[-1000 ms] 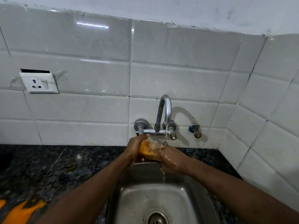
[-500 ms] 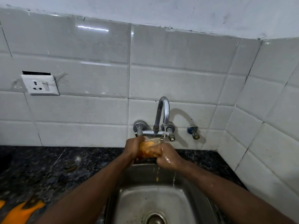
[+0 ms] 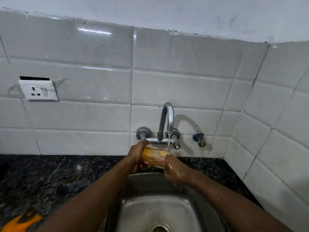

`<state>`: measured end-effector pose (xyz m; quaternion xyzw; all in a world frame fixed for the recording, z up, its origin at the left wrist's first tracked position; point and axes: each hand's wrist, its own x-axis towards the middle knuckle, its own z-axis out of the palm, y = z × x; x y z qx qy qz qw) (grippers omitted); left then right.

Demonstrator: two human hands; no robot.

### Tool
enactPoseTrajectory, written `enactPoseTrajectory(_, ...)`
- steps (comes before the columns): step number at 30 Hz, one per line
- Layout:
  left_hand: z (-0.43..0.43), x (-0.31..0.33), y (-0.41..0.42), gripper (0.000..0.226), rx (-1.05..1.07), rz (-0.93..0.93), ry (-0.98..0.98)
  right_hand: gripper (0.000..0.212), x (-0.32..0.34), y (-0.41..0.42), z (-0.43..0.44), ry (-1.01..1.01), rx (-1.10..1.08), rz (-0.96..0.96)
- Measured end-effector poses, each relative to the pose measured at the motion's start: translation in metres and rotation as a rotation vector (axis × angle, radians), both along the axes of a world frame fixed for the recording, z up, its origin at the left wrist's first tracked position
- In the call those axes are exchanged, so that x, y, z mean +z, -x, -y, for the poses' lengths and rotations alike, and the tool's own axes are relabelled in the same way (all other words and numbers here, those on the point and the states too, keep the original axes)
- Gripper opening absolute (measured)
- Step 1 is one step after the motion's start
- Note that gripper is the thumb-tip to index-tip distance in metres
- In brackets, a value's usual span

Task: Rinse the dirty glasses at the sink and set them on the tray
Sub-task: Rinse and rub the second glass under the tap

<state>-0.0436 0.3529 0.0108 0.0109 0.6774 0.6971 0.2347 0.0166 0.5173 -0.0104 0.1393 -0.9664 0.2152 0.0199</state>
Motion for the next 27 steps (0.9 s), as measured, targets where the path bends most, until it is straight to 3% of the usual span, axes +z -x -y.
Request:
enactPoseTrajectory(2,-0.001,-0.005,-0.002,0.026,0.068,-0.142,-0.047,0.055,0.013,-0.005,0.011,0.316,-0.035,0.047)
enactPoseTrajectory(3,-0.003,-0.009,0.000,0.026,0.096,-0.208,-0.037,0.052,0.019,-0.007,0.016,0.301,-0.032,0.044)
enactPoseTrajectory(6,-0.003,-0.016,0.006,0.029,0.095,-0.159,0.063,0.037,0.022,-0.018,0.018,0.175,0.077,0.048)
enactPoseTrajectory(8,-0.003,-0.017,0.007,0.028,0.021,-0.025,0.101,0.038,0.032,-0.021,0.014,-0.126,0.136,0.071)
enactPoseTrajectory(10,-0.002,-0.017,0.009,0.025,-0.019,0.031,0.091,0.041,0.038,-0.020,0.012,-0.223,0.110,0.141)
enactPoseTrajectory(12,-0.003,-0.019,0.011,0.026,0.001,0.030,0.037,0.052,0.035,-0.014,0.016,-0.108,0.177,0.171)
enactPoseTrajectory(15,-0.005,-0.025,0.009,0.025,0.070,-0.050,0.008,0.062,0.035,-0.011,0.014,0.172,0.057,0.462)
enactPoseTrajectory(19,-0.006,-0.031,0.005,0.021,0.104,-0.075,-0.004,0.072,0.028,-0.010,0.014,0.095,0.143,0.383)
enactPoseTrajectory(22,-0.006,-0.028,0.006,0.021,0.093,-0.005,-0.017,0.044,0.021,-0.006,0.012,-0.287,0.249,0.155)
enactPoseTrajectory(24,-0.006,-0.027,0.005,0.022,0.105,0.028,-0.046,0.039,0.028,-0.005,0.010,-0.408,0.238,0.044)
enactPoseTrajectory(27,-0.007,-0.031,0.007,0.024,0.104,0.037,-0.051,0.045,0.022,0.001,0.007,-0.371,0.214,0.036)
